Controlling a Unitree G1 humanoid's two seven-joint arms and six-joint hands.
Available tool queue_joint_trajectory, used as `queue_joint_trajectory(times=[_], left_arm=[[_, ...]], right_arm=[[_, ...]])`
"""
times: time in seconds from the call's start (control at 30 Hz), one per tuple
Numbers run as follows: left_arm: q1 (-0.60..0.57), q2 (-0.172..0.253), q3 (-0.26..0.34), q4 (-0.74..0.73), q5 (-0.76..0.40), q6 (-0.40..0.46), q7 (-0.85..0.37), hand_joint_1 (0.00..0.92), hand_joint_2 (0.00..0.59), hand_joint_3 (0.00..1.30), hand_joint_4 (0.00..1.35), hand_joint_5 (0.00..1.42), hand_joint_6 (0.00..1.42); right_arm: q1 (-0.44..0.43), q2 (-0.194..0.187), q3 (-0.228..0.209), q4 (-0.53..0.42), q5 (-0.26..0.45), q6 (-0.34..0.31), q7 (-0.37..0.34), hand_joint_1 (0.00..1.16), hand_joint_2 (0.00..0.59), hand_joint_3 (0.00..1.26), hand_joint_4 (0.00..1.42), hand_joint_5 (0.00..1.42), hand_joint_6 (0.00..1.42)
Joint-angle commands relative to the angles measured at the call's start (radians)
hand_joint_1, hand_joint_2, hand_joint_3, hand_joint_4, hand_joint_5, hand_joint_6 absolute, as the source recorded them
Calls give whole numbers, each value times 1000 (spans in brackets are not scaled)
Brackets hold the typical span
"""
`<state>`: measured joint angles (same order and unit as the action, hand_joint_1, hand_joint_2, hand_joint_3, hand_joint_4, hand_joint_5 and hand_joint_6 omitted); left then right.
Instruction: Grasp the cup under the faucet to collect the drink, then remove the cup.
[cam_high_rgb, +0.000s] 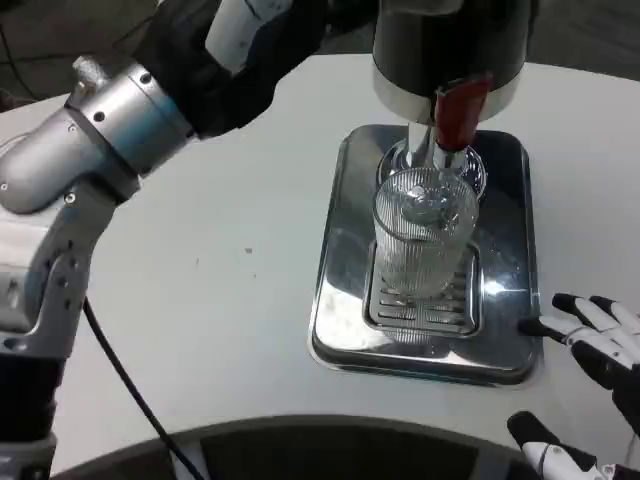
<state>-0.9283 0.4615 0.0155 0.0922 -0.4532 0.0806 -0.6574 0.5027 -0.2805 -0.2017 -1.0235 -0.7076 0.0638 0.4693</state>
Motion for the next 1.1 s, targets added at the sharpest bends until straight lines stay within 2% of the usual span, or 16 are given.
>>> queue_joint_trajectory(times=[0.03, 0.2, 0.47, 0.6, 0.9, 1.1], left_arm=[[-68, 2, -26, 64, 79, 13, -29, 0, 126, 177, 112, 188, 173], [-101, -8, -34, 121, 119, 10, -60, 0, 122, 167, 90, 175, 133], [-94, -34, -34, 179, 114, 38, -126, 0, 129, 147, 69, 159, 107], [-47, -39, -26, 140, 102, 63, -139, 0, 129, 138, 58, 151, 103], [106, -11, 22, -32, 68, 125, -148, 0, 139, 137, 57, 150, 102], [150, 7, 50, -60, 63, 134, -141, 0, 139, 137, 57, 150, 103]], right_arm=[[30, 11, -6, -19, 7, -10, -13, 339, 390, 196, 51, 0, 0], [49, 14, -21, -24, 18, -18, -24, 339, 390, 196, 51, 0, 0], [72, 21, -40, -24, 33, -43, -35, 339, 390, 196, 51, 0, 0], [77, 22, -43, -24, 35, -45, -36, 339, 390, 196, 51, 0, 0], [71, 19, -27, -18, 27, -43, -29, 339, 390, 196, 51, 0, 0], [60, 14, -13, -17, 17, -38, -21, 339, 390, 196, 51, 0, 0]])
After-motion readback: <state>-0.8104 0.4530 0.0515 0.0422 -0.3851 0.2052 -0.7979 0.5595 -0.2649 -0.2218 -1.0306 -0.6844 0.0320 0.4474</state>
